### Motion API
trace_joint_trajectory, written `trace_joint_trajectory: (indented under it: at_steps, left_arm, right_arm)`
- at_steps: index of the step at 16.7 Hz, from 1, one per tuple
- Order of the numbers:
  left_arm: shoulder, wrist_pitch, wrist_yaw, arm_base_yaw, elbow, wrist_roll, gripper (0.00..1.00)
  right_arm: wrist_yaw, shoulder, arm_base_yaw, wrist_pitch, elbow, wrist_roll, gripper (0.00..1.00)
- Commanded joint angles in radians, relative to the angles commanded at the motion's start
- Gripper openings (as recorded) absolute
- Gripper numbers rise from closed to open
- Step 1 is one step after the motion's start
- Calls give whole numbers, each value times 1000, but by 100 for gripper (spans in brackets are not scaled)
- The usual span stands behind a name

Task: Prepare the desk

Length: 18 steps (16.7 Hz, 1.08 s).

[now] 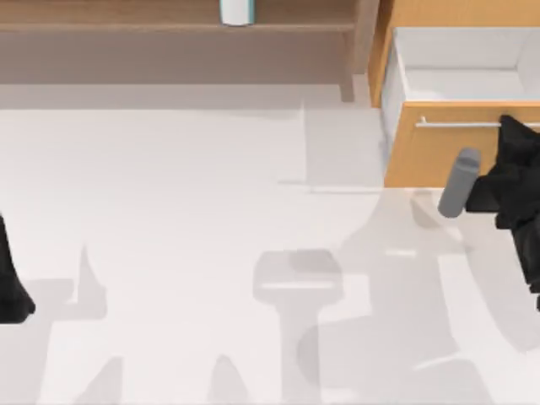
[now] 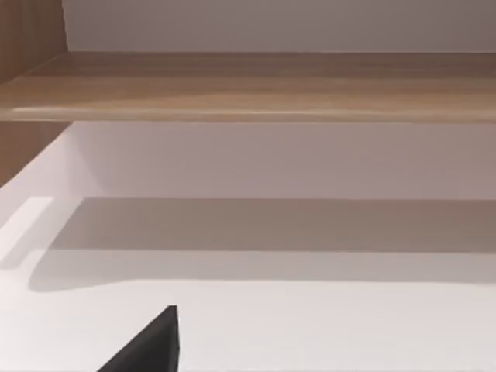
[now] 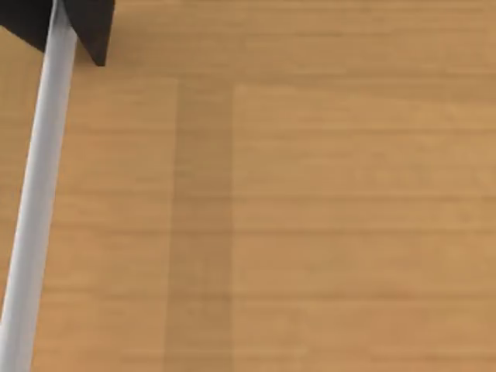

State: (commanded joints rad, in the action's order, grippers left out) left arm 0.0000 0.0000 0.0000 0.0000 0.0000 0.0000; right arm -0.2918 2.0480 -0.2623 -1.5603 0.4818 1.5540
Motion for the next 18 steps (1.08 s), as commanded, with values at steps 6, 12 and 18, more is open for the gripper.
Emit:
trace_joint_trajectory:
  at_steps: [6,12,18]
  left_arm:
    - [0,0,0,0,0,0,100]
    - [0,0,0,0,0,0,100]
    - [0,0,0,0,0,0,100]
  right_arm:
    - [20,25,23,54,75,0,0]
    - [27,45,28,87,132,-1,0]
    - [59,120,61,199,314,-2,0]
